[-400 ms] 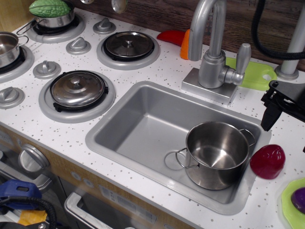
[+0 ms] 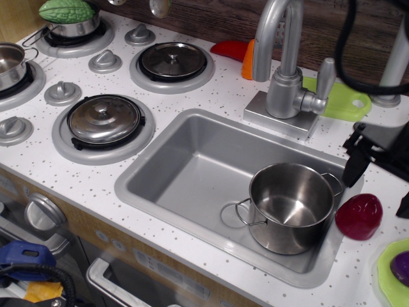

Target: Put sweet potato in pot which is in sink

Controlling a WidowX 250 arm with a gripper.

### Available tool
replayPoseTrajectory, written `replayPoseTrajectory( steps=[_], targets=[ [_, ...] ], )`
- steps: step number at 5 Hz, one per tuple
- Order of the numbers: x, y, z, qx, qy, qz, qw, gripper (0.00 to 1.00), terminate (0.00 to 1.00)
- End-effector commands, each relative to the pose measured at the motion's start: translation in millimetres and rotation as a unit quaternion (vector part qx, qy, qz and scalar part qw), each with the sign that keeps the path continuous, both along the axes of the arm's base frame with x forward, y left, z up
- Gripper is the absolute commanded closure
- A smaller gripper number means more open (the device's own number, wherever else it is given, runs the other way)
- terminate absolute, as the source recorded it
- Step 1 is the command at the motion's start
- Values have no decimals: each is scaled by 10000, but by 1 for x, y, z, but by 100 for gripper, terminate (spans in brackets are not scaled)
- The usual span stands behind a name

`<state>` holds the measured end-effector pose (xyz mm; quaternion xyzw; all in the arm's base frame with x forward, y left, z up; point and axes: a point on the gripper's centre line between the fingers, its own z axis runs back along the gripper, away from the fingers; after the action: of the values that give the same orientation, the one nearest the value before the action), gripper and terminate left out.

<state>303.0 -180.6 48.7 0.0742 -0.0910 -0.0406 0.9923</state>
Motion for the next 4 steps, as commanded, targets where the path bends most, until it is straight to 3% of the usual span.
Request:
replayPoseTrajectory(
  steps=[1,2,3,4],
  targets=[
    [6,11,-2,-441,-393,2,9983,0,0],
    [6,17,-11,-679,-523,-45,9963,0,0],
    [5,19,-16,-802,-628,-25,9948,100,0],
    [7,19,-8,-606,-574,-120,9964,100,0]
  ],
)
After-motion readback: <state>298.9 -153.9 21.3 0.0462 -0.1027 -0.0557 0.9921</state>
